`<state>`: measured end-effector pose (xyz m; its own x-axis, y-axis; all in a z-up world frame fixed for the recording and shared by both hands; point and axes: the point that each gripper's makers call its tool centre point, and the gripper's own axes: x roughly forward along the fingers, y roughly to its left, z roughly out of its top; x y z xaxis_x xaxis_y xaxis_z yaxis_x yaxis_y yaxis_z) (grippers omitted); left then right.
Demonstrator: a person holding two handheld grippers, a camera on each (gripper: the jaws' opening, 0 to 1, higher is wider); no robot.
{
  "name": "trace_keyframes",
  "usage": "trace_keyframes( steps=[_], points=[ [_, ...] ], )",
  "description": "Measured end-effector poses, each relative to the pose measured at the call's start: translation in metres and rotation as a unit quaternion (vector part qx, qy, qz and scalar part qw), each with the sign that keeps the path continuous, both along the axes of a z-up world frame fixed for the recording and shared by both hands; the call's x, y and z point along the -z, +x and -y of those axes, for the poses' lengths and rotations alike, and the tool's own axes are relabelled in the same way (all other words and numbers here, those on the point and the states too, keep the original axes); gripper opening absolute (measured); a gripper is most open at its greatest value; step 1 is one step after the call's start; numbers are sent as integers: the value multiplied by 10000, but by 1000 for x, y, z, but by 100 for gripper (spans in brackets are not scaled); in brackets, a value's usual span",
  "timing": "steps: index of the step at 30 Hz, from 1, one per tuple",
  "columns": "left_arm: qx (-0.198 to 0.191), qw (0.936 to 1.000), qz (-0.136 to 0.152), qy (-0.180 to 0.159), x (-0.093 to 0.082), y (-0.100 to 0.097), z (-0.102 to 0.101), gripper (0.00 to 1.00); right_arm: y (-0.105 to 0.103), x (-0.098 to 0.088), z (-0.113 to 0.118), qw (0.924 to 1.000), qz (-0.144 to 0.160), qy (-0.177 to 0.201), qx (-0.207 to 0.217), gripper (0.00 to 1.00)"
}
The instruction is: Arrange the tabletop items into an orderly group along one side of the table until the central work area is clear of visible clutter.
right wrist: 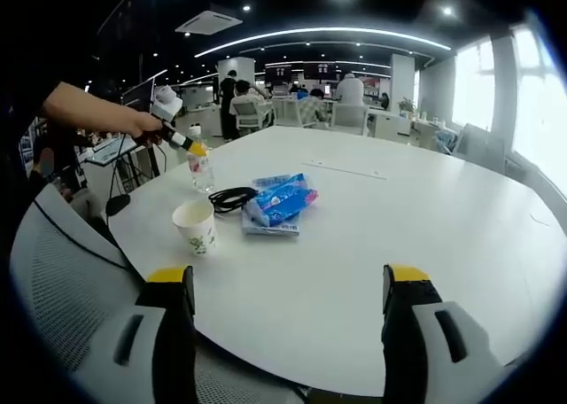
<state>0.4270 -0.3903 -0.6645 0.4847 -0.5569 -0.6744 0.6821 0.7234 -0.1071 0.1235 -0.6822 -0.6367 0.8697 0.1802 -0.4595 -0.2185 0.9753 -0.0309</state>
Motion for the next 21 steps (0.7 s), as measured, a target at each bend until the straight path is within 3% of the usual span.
trace_keyframes(
  steps=[6,21],
  points=[
    [327,9995,-13,-10,0,-2,2,42,0,0,0,10000,-12,-3,-1,88],
    [333,9994,-49,18,0,-2,2,42,0,1,0,10000,-23,-4,-2,88]
  ],
)
